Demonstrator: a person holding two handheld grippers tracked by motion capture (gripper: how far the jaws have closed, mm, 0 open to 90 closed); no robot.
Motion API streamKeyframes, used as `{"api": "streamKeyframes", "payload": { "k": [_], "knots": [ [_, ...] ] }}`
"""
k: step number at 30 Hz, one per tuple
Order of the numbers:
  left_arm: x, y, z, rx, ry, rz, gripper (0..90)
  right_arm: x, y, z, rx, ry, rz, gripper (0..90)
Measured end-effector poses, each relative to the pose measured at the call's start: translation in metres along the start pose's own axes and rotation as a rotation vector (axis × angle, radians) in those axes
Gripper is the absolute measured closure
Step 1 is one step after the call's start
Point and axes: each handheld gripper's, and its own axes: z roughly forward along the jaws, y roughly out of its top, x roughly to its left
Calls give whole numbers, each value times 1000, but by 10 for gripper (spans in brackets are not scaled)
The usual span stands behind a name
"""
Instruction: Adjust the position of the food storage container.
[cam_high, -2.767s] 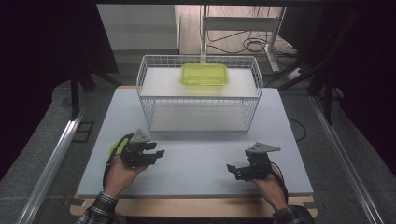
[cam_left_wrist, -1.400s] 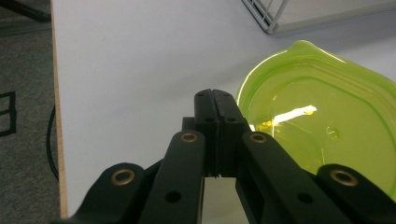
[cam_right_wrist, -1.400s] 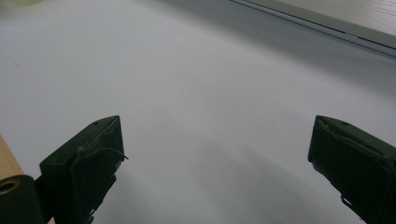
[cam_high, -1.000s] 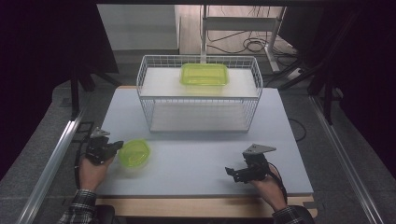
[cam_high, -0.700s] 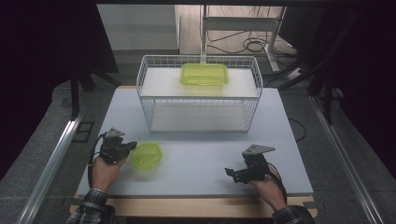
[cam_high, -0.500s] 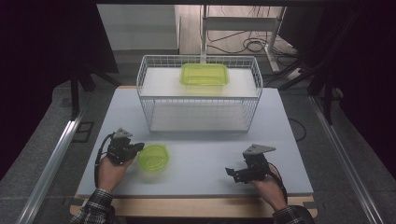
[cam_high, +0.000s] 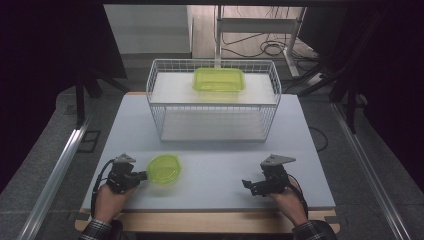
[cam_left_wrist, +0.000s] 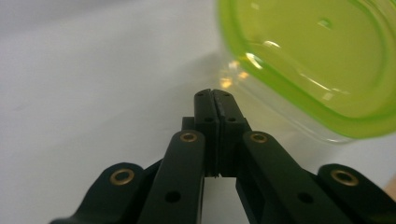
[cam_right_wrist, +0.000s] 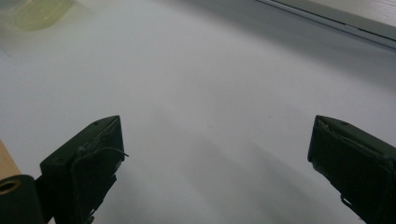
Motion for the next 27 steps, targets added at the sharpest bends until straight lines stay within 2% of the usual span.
{"api": "streamKeyframes", "payload": {
  "k": [4, 6, 9, 13, 20, 27],
  "knots": [
    [-9, 8, 11, 16, -16, 35, 899, 0, 0, 0, 1, 2, -3, 39],
    [-11, 10, 14, 13, -20, 40, 899, 0, 0, 1, 4, 3, -3, 39],
    [-19, 19, 23, 10, -35, 72, 899, 0, -1, 2, 9, 7, -4, 39],
    [-23, 24, 30, 11, -68, 82, 900, 1, -1, 2, 11, 7, -6, 38],
    [-41, 34, 45, 30, -124, 122, 900, 1, -1, 4, 15, 12, -6, 39],
    [-52, 39, 52, 39, -168, 136, 900, 1, -2, 5, 16, 13, -3, 39]
  ]
}}
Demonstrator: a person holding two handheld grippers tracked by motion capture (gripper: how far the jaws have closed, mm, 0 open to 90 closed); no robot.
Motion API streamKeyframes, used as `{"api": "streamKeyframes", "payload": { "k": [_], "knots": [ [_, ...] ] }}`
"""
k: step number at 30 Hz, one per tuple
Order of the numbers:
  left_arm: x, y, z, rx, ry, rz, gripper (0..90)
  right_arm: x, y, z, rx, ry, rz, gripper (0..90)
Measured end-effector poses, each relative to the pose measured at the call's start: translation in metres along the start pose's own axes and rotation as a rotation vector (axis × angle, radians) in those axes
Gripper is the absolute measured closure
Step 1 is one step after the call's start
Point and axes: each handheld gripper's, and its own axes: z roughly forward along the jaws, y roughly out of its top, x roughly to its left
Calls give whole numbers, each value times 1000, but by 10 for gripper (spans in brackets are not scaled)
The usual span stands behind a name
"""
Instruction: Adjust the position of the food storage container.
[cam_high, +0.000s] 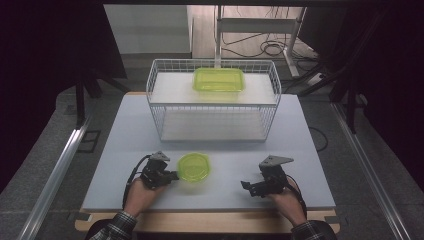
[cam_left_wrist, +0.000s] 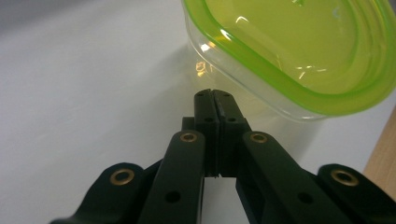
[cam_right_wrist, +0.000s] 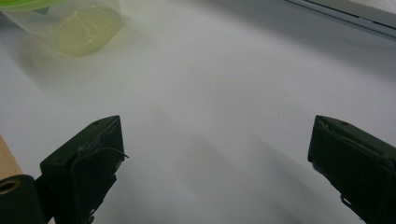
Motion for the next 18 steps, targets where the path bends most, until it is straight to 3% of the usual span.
{"api": "streamKeyframes", "payload": {
  "k": [18],
  "knots": [
    [-30, 30, 40, -7, -65, 68, 897, 0, -2, 0, 7, 3, -2, 39]
  ]
}}
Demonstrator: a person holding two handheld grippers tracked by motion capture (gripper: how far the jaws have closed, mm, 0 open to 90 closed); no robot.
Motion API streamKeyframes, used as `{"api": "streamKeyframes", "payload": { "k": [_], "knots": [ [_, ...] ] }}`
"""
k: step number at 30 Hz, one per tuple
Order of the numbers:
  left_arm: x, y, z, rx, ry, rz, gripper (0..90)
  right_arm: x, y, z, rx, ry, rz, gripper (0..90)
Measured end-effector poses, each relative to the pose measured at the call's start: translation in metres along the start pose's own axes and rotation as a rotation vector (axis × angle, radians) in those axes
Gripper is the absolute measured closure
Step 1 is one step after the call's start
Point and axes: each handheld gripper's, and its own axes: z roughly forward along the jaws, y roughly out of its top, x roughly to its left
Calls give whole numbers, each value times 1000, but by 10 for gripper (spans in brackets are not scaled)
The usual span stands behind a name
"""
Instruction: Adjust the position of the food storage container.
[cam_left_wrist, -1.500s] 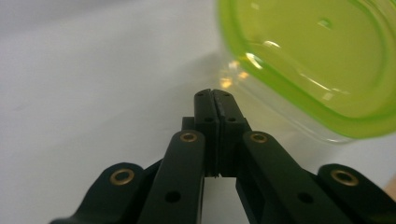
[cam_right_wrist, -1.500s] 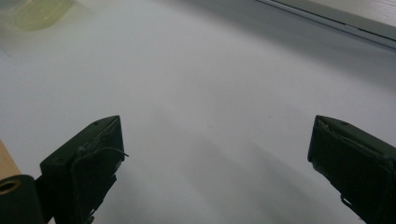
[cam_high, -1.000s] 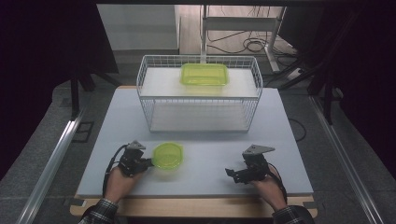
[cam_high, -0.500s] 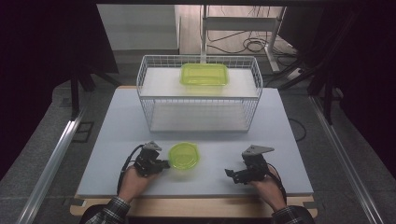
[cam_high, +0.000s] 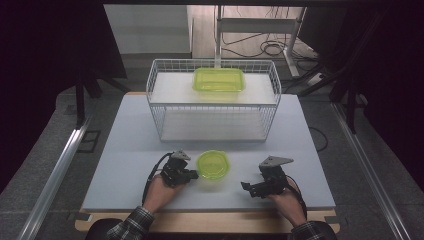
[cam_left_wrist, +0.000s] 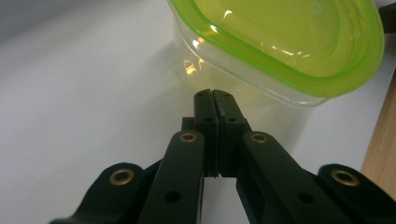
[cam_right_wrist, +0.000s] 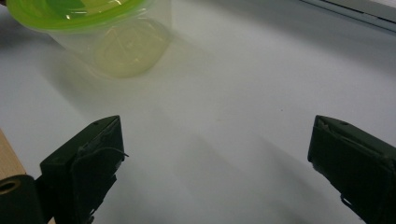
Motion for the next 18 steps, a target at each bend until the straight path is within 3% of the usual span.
{"api": "streamKeyframes", "payload": {
  "k": [6, 9, 10, 11, 12, 13, 16, 18],
  "knots": [
    [-2, -1, -5, -7, 27, 19, 856, 0, -1, -1, -3, -1, 1, 39],
    [-3, -3, -16, -34, 67, 46, 652, 0, 0, -2, -8, -2, -2, 39],
    [-4, -5, -21, -46, 83, 53, 652, 0, 0, -2, -8, -2, -2, 39],
    [-4, -7, -25, -57, 94, 57, 590, 0, 0, -2, -9, -3, -4, 39],
    [-4, -9, -28, -71, 101, 58, 473, 1, 0, -3, -12, -1, -9, 38],
    [-4, -11, -32, -82, 107, 58, 473, 1, 0, -3, -12, -1, -9, 38],
    [-4, -15, -41, -114, 124, 65, 291, 3, 0, -2, -16, 0, -25, 38],
    [-5, -18, -45, -125, 134, 65, 216, 3, 0, -2, -18, 1, -28, 38]
  ]
}}
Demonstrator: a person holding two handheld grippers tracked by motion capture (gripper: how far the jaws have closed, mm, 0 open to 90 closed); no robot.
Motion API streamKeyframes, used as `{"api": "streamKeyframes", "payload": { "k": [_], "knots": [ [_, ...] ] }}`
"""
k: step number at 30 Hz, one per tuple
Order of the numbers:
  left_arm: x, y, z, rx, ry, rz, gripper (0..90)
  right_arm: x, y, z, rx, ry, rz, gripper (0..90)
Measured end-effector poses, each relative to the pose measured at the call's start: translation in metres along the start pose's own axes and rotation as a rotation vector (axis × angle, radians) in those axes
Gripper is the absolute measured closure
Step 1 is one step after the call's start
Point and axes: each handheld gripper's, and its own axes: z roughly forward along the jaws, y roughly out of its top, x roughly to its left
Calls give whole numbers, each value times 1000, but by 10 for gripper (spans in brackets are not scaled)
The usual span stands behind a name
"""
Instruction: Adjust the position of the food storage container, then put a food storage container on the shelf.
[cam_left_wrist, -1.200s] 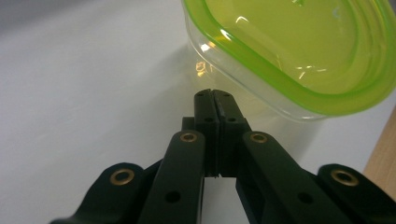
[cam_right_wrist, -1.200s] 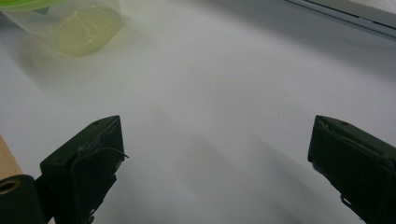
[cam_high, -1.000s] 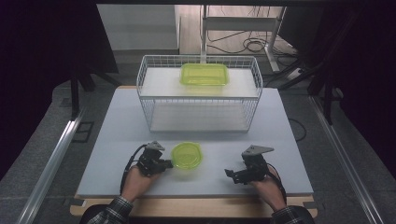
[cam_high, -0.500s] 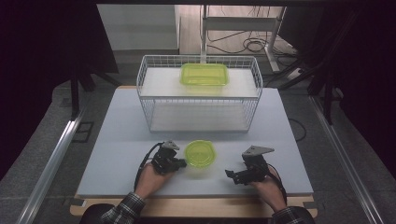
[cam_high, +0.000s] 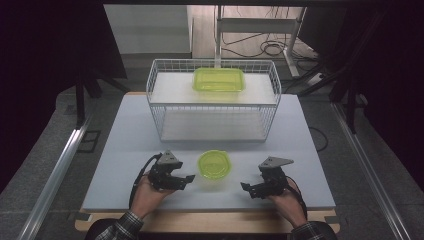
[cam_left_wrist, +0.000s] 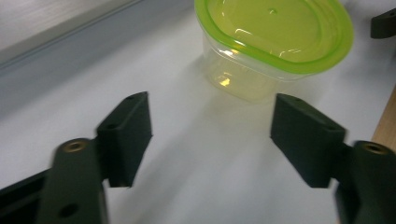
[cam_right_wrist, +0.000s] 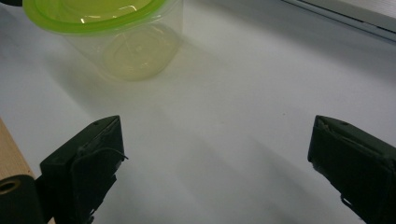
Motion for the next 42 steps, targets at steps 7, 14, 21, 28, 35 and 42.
{"api": "streamKeyframes", "payload": {
  "k": [7, 14, 21, 28, 35, 42],
  "knots": [
    [1, -11, -13, -11, 58, 8, 69, 0, 1, -3, -24, 17, -5, 36],
    [0, -28, -20, 9, 131, 63, 34, 1, 1, -4, -45, 26, -25, 33],
    [-5, -37, -23, 22, 160, 98, 15, 3, 1, -2, -50, 46, -32, 26],
    [-7, -39, -21, 30, 189, 131, 10, 0, 2, -3, -59, 31, -4, 5],
    [-7, -40, -21, 25, 194, 121, 10, -6, 4, -6, -83, 36, 55, 9],
    [-8, -43, -19, 39, 194, 119, 11, -11, 11, -7, -88, 64, 96, 22]
  ]
}}
